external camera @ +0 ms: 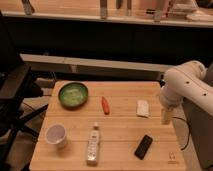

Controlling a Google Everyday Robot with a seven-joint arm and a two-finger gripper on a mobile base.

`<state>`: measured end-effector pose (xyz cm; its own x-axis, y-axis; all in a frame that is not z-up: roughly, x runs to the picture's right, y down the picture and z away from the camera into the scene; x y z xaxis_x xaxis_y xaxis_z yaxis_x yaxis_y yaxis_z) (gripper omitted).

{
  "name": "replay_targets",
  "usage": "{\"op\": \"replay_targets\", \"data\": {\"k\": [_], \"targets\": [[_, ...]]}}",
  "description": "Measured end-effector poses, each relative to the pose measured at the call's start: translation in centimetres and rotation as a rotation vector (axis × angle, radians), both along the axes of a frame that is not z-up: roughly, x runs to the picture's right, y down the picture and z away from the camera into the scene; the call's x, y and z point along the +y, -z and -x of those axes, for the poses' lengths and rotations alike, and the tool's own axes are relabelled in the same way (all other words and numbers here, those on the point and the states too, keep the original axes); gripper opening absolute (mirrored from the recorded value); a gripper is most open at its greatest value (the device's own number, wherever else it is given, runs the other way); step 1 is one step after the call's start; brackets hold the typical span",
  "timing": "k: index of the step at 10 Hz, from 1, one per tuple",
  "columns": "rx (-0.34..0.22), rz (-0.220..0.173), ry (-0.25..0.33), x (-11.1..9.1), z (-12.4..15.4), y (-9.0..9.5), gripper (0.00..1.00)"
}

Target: Push the eraser across the table

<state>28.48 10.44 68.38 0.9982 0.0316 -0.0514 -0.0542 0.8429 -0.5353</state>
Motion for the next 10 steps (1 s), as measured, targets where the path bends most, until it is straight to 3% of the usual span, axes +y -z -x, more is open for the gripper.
{"op": "replay_targets", "data": {"k": [5,8,10], "targets": [[-0.001,0.004,0.002,0.3,0.0,-0.1,0.80],[-0.008,0.019,0.015,3.5,0.4,-0.7,0.80],[-0.010,0.023,0.022,4.2,0.5,-1.0,0.80]]}}
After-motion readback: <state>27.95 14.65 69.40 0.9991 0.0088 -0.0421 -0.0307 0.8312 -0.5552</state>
